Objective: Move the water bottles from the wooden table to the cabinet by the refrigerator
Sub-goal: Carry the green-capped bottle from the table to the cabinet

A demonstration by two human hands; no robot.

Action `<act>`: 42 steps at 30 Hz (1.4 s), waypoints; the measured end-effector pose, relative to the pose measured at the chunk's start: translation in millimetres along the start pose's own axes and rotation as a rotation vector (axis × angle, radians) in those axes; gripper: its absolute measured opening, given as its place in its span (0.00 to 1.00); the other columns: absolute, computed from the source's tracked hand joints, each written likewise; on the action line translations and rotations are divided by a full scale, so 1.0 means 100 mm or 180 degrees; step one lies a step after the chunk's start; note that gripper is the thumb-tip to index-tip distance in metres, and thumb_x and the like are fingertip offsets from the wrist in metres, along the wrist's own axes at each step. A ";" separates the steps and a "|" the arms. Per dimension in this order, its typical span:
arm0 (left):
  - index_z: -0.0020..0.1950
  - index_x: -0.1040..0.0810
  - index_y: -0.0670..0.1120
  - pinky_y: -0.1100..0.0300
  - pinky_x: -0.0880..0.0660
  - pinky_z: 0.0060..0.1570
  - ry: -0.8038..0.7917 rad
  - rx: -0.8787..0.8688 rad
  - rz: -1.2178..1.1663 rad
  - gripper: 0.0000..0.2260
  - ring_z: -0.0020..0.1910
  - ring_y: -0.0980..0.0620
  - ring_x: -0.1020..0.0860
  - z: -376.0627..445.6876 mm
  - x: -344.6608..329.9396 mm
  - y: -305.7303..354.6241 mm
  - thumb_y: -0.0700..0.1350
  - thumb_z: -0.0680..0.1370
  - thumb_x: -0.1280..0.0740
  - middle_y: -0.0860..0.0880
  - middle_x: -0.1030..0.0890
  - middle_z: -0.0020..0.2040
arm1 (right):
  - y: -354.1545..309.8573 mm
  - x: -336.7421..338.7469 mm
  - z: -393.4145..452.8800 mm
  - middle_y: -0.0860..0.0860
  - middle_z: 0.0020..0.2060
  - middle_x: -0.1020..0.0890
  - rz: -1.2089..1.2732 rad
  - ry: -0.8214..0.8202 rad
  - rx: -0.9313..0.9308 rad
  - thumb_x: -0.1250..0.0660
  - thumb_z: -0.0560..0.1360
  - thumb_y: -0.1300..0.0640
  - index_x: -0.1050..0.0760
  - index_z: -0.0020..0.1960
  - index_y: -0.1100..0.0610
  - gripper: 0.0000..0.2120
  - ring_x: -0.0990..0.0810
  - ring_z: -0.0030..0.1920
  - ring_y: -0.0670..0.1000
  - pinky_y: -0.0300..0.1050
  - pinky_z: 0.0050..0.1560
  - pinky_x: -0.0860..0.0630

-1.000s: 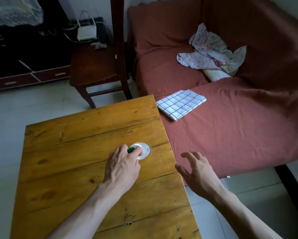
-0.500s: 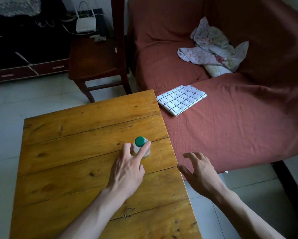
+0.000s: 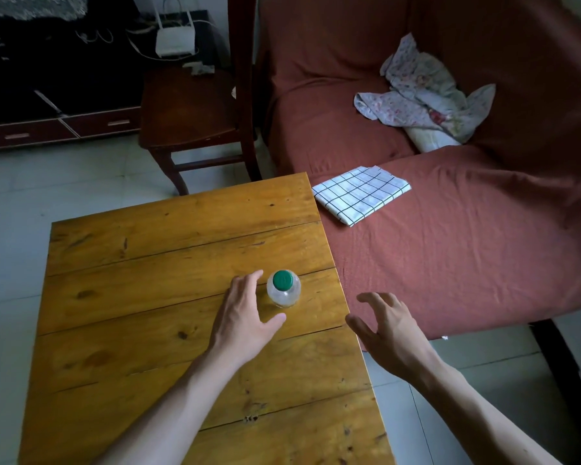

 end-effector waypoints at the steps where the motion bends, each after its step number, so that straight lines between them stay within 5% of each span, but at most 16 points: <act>1: 0.74 0.36 0.51 0.57 0.29 0.65 0.0007 0.0096 -0.0235 0.37 0.67 0.53 0.29 0.03 -0.03 -0.04 0.53 0.70 0.23 0.51 0.30 0.69 | 0.00 -0.02 0.01 0.53 0.68 0.28 0.0002 -0.0009 -0.0003 0.41 0.77 0.36 0.32 0.71 0.50 0.27 0.31 0.68 0.55 0.57 0.64 0.29; 4: 0.69 0.30 0.54 0.58 0.24 0.55 0.0140 0.0309 -0.1108 0.34 0.60 0.56 0.26 0.08 -0.13 -0.17 0.48 0.66 0.19 0.54 0.25 0.64 | 0.00 -0.08 0.02 0.53 0.67 0.28 -0.0001 -0.0029 -0.0035 0.40 0.77 0.37 0.32 0.70 0.50 0.27 0.31 0.67 0.55 0.57 0.63 0.28; 7: 0.68 0.28 0.55 0.58 0.24 0.55 0.0210 0.0226 -0.1332 0.35 0.61 0.57 0.26 0.09 -0.23 -0.24 0.47 0.64 0.18 0.57 0.24 0.62 | 0.00 -0.13 0.05 0.54 0.66 0.27 0.0007 -0.0047 -0.0022 0.40 0.77 0.37 0.31 0.70 0.51 0.27 0.30 0.66 0.56 0.57 0.62 0.28; 13: 0.66 0.27 0.53 0.58 0.23 0.55 0.0405 -0.0090 -0.1226 0.34 0.59 0.63 0.26 0.23 -0.36 -0.17 0.45 0.63 0.17 0.62 0.25 0.58 | 0.06 -0.21 0.21 0.55 0.68 0.28 -0.0026 -0.0067 -0.0090 0.39 0.77 0.38 0.33 0.71 0.51 0.27 0.31 0.67 0.57 0.60 0.63 0.28; 24: 0.62 0.26 0.46 0.50 0.21 0.51 0.0877 -0.0615 -0.0760 0.30 0.56 0.52 0.24 0.31 -0.48 -0.18 0.47 0.64 0.18 0.52 0.21 0.56 | 0.31 -0.52 0.25 0.55 0.68 0.29 -0.0127 -0.0233 -0.0425 0.39 0.77 0.38 0.33 0.71 0.51 0.27 0.31 0.67 0.57 0.58 0.63 0.28; 35: 0.59 0.26 0.44 0.59 0.29 0.48 0.0897 -0.0486 -0.0497 0.29 0.50 0.56 0.28 0.34 -0.49 -0.12 0.45 0.62 0.18 0.49 0.21 0.52 | 0.51 -0.48 0.00 0.58 0.67 0.28 0.0091 -0.0092 -0.0721 0.37 0.77 0.41 0.30 0.69 0.53 0.25 0.29 0.65 0.59 0.57 0.64 0.28; 42: 0.53 0.24 0.49 0.49 0.22 0.48 0.0905 -0.0356 -0.0857 0.25 0.48 0.51 0.22 0.26 -0.26 -0.07 0.47 0.61 0.18 0.54 0.20 0.49 | 0.48 -0.26 -0.10 0.58 0.65 0.27 0.0194 0.0108 -0.0712 0.37 0.77 0.42 0.28 0.68 0.54 0.23 0.28 0.64 0.60 0.58 0.63 0.28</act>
Point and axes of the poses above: each hand's wrist, its own z-axis towards the middle knuckle, its own x-axis out of the back of the hand, y = z × x, the point moved 4 cm from there along z, towards the middle knuckle
